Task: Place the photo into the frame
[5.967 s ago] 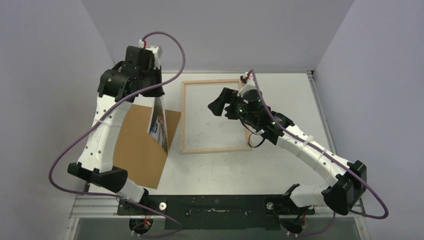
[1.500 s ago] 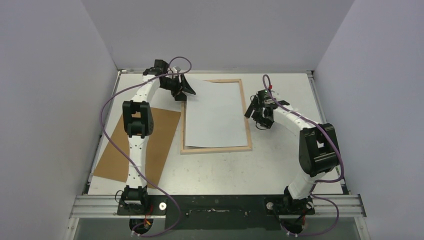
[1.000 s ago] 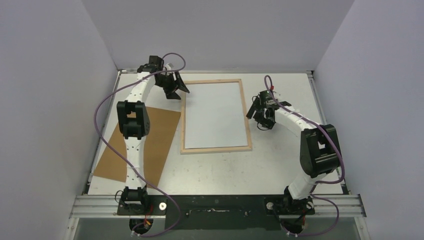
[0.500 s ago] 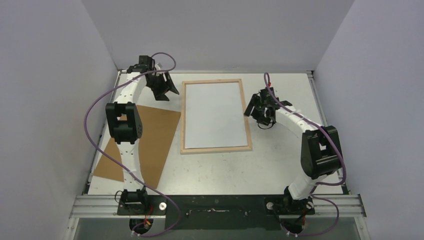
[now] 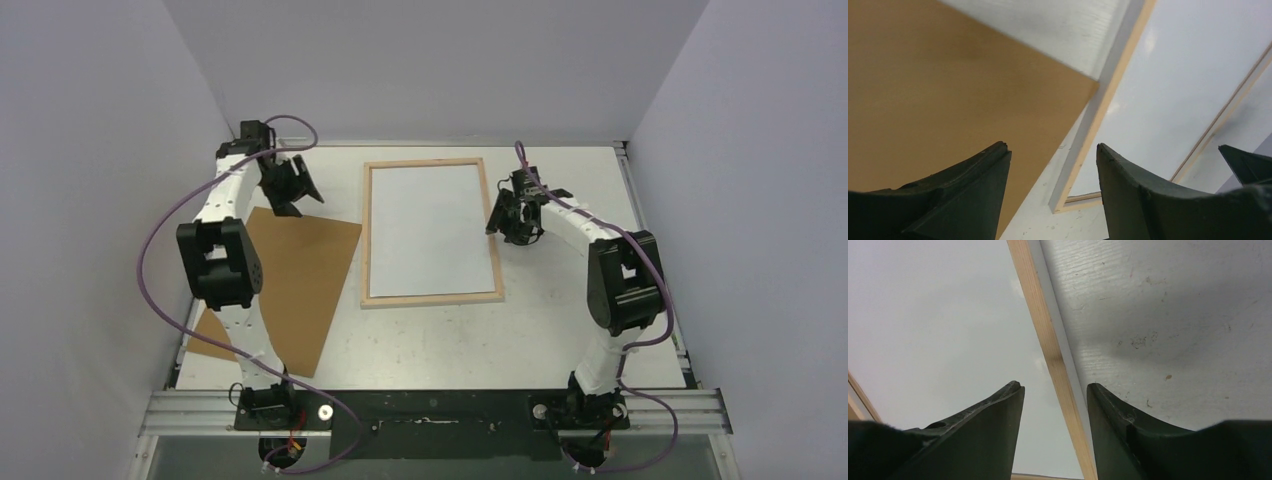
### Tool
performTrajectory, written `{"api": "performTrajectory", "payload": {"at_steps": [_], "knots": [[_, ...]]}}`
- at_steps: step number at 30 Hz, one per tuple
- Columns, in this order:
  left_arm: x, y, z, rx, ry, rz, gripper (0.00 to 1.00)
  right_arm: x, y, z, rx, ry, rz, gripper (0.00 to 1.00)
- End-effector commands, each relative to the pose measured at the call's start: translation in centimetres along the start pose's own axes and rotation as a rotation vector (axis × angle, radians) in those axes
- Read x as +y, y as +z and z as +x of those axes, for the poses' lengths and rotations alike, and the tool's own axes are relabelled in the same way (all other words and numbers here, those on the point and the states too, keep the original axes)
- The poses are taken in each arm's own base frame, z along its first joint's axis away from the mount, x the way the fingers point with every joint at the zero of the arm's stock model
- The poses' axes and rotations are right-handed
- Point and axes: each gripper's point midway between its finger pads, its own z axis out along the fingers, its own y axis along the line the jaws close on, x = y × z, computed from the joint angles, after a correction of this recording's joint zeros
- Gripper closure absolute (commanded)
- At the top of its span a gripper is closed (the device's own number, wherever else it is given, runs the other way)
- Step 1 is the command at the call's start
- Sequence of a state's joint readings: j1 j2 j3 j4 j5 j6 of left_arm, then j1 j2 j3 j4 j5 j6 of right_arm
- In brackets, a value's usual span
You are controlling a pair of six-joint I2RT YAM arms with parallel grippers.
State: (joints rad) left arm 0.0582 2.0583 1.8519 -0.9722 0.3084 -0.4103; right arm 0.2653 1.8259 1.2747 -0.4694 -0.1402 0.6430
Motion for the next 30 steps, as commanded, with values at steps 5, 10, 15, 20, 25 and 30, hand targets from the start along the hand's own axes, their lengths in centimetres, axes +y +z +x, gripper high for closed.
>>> {"api": "performTrajectory", "payload": {"at_steps": [5, 10, 15, 20, 25, 30], "knots": [[9.9, -6.5, -2.0, -0.178, -0.192, -0.146, 0.38, 1.1, -1.8, -1.8, -0.057, -0.013, -0.045, 0.50], [14.5, -6.8, -0.7, -0.188, -0.335, -0.160, 0.47, 4.0, -2.6, -1.9, -0.059, -0.038, -0.162, 0.47], [14.1, -6.2, 2.1, -0.133, -0.372, -0.129, 0.65, 9.3, -4.0, -0.4, -0.054, -0.094, -0.315, 0.37], [14.2, -6.7, 6.5, -0.078, -0.400, -0.149, 0.67, 15.5, -5.2, 3.4, 0.008, -0.141, -0.454, 0.30], [15.1, -6.8, 10.0, -0.062, -0.396, -0.192, 0.61, 20.3, -5.6, 9.0, 0.072, -0.213, -0.551, 0.28], [14.6, -7.8, 11.2, -0.068, -0.379, -0.176, 0.52, 24.8, -7.1, 14.5, 0.123, -0.303, -0.599, 0.28]]}}
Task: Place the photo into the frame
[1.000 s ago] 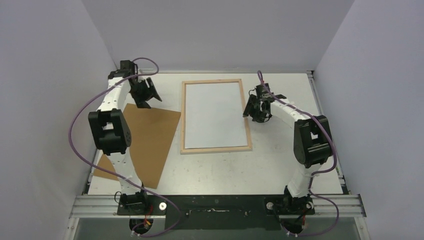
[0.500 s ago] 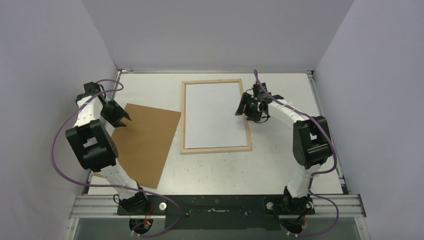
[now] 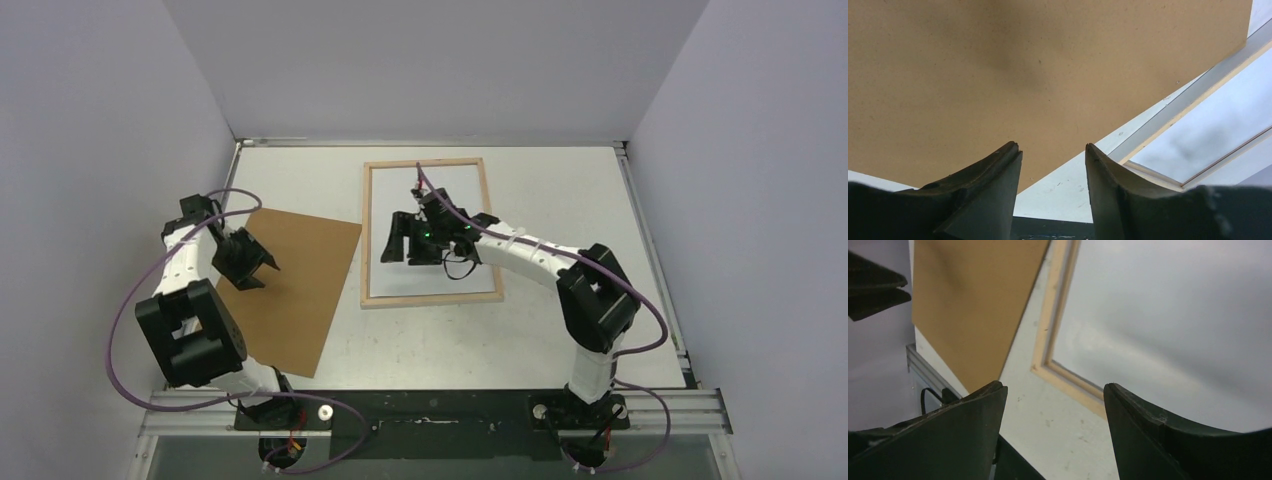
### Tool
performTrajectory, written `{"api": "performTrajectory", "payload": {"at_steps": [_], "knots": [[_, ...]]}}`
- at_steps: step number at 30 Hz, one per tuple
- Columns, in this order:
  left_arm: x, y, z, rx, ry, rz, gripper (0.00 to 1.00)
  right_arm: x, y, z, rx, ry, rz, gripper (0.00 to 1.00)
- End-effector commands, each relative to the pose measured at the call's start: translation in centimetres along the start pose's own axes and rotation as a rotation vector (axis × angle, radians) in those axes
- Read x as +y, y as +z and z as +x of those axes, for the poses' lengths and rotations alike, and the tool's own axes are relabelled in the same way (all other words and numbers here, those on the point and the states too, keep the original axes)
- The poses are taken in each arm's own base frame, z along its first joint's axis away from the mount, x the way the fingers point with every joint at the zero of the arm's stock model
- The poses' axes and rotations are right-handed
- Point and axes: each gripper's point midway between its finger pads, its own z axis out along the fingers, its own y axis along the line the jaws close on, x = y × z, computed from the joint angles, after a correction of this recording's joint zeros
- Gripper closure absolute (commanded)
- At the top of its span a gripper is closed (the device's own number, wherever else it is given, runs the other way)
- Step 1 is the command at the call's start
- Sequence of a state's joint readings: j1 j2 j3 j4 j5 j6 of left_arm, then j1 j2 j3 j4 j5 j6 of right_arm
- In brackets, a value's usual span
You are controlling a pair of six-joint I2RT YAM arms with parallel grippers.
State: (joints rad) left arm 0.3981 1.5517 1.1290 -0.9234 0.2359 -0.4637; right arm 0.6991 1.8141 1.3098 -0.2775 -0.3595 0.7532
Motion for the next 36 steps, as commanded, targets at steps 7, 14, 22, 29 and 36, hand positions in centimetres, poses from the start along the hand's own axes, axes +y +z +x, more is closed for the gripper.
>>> {"api": "performTrajectory", "payload": {"at_steps": [7, 14, 22, 29, 36], "knots": [[0.6, -1.7, 0.0, -0.111, 0.040, 0.002, 0.45, 9.5, 4.9, 5.7, 0.006, 0.067, -0.040, 0.29], [0.8, 0.8, 0.5, -0.060, 0.003, 0.013, 0.45, 10.1, 8.9, 6.5, -0.015, -0.032, 0.097, 0.32], [0.2, -0.1, -1.7, -0.119, 0.023, 0.004, 0.45, 9.3, 11.1, 7.9, 0.042, -0.070, 0.115, 0.32], [-0.7, 0.8, -3.7, -0.135, -0.004, 0.017, 0.52, 8.0, 13.6, 8.2, 0.084, -0.072, 0.189, 0.33], [0.2, 1.6, -7.5, -0.202, -0.001, -0.075, 0.57, 1.9, 12.3, 6.8, 0.061, -0.007, 0.414, 0.33]]}}
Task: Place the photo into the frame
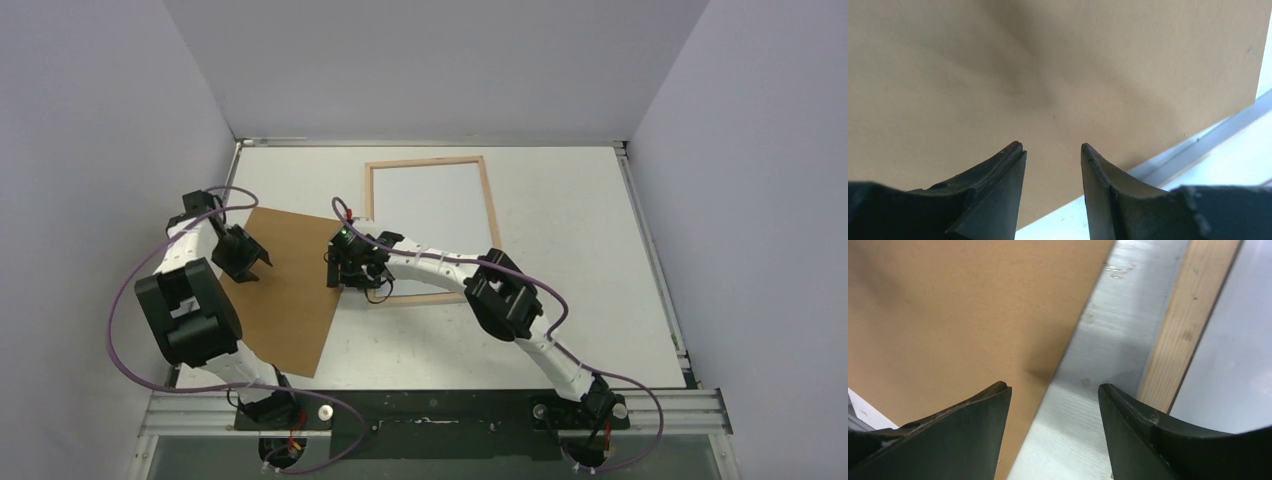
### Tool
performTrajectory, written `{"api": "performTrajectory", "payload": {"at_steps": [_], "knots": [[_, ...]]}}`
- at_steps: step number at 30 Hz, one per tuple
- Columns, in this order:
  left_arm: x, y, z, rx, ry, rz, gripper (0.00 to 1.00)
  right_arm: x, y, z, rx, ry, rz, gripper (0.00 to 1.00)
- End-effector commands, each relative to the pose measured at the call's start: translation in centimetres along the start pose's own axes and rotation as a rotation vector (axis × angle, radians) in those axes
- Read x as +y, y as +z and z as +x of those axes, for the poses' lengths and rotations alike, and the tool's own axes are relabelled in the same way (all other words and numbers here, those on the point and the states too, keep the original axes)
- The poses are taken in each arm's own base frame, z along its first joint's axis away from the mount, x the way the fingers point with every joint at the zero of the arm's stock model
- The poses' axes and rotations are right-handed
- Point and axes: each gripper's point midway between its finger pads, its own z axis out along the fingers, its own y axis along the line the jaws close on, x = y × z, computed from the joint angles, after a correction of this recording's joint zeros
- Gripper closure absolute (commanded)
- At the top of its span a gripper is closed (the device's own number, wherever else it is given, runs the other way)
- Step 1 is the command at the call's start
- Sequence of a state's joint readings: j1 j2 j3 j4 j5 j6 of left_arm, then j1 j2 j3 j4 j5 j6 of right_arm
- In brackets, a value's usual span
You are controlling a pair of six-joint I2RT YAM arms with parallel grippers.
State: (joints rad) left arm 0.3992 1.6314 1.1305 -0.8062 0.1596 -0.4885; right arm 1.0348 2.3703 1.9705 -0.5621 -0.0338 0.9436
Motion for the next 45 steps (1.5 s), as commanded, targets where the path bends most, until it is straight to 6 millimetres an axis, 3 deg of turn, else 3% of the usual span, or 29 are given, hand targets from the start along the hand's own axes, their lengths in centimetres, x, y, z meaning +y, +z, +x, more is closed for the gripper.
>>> {"api": "performTrajectory", "payload": {"at_steps": [1, 4, 9, 12, 18, 24, 35, 45], "knots": [[-0.3, -0.5, -5.5, -0.143, 0.022, -0.044, 0.55, -6.2, 0.0, -0.5, 0.009, 0.064, 0.182, 0.33], [0.9, -0.9, -8.3, -0.183, 0.066, -0.141, 0.46, -5.6, 0.6, -0.3, 0.044, 0.115, 0.097, 0.32], [2.8, -1.2, -12.7, -0.251, 0.140, -0.321, 0.24, -2.5, 1.3, -0.1, 0.078, 0.127, -0.067, 0.32], [2.6, 0.0, -14.0, -0.267, 0.190, -0.314, 0.21, -1.7, 1.4, 0.0, 0.092, 0.129, -0.106, 0.32], [1.7, 3.5, -13.0, -0.162, 0.250, -0.231, 0.25, -2.0, 2.0, 0.6, 0.117, 0.174, -0.075, 0.30], [1.0, 5.4, -12.0, -0.092, 0.265, -0.160, 0.32, -3.6, 2.5, 1.3, 0.137, 0.236, 0.020, 0.30], [1.7, 6.4, -13.1, -0.109, 0.331, -0.185, 0.32, -3.6, 3.1, 1.6, 0.132, 0.253, -0.003, 0.30], [2.5, 8.3, -12.2, -0.077, 0.374, -0.214, 0.32, -3.6, 3.5, 2.1, 0.133, 0.258, -0.014, 0.24]]}}
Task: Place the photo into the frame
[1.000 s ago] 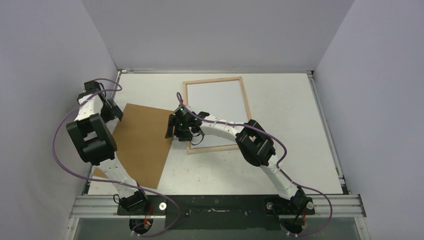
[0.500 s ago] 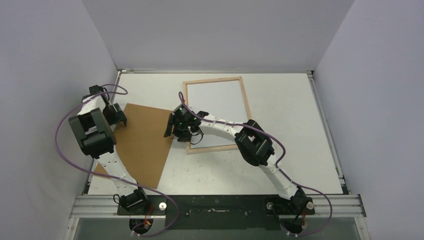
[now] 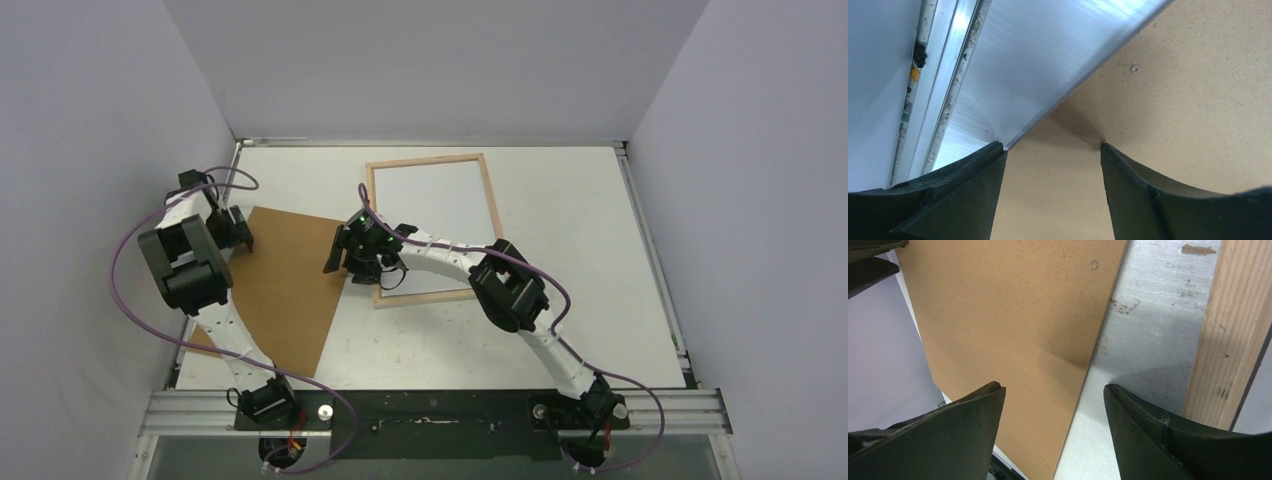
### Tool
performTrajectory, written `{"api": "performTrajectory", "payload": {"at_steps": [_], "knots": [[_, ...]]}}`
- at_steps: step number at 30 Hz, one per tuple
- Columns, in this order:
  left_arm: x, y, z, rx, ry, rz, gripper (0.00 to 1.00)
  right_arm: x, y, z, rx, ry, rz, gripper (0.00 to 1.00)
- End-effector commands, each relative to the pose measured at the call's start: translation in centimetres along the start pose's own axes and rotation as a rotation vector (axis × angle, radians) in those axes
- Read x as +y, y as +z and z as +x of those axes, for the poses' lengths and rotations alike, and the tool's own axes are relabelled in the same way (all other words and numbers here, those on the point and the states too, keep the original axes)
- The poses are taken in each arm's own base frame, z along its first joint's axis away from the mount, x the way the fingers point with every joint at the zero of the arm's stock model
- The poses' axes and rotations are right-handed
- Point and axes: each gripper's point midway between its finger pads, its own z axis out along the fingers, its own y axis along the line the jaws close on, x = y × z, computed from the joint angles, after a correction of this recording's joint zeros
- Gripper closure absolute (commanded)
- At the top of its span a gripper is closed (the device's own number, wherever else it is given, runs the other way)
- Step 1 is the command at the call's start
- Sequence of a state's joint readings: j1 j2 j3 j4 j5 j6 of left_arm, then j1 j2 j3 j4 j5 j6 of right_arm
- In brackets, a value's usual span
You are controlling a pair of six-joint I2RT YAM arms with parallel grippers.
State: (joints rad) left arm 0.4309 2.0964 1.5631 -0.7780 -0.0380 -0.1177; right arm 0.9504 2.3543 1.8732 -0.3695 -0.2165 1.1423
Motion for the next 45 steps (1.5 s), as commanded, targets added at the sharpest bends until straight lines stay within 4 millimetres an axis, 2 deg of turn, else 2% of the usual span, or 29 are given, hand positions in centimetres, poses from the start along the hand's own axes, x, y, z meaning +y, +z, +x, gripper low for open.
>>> {"api": "performTrajectory", "payload": {"at_steps": [1, 6, 9, 14, 20, 26, 32, 38, 45], "knots": [[0.0, 1.9, -0.1, -0.011, 0.035, -0.011, 0.32, -5.8, 2.3, 3.0, 0.064, 0.010, 0.166, 0.24], [0.2, 2.1, 0.5, 0.011, 0.046, -0.051, 0.32, -6.0, 2.0, 2.8, 0.050, 0.014, 0.177, 0.23], [-0.6, 2.6, 1.1, 0.039, 0.015, 0.005, 0.32, -5.3, 2.2, 2.9, 0.057, 0.015, 0.140, 0.23], [-3.7, 3.6, 3.5, 0.146, -0.040, 0.174, 0.33, -2.4, 2.7, 2.5, 0.044, -0.002, 0.003, 0.22], [-4.5, 3.5, 5.0, 0.203, -0.086, 0.216, 0.34, 0.6, 3.2, 2.3, 0.046, 0.021, -0.150, 0.22], [-5.0, 3.0, 5.3, 0.212, -0.113, 0.243, 0.35, 5.6, 1.3, 0.6, -0.007, -0.016, -0.347, 0.22], [-5.0, 2.7, 5.6, 0.221, -0.127, 0.237, 0.36, 8.8, -1.3, -0.7, -0.063, -0.055, -0.459, 0.22], [-4.5, 2.1, 5.8, 0.223, -0.158, 0.225, 0.37, 10.8, -3.5, -2.1, -0.118, -0.101, -0.507, 0.23], [-4.4, 1.4, 5.8, 0.217, -0.174, 0.223, 0.38, 11.8, -5.4, -2.7, -0.155, -0.127, -0.534, 0.23]]}}
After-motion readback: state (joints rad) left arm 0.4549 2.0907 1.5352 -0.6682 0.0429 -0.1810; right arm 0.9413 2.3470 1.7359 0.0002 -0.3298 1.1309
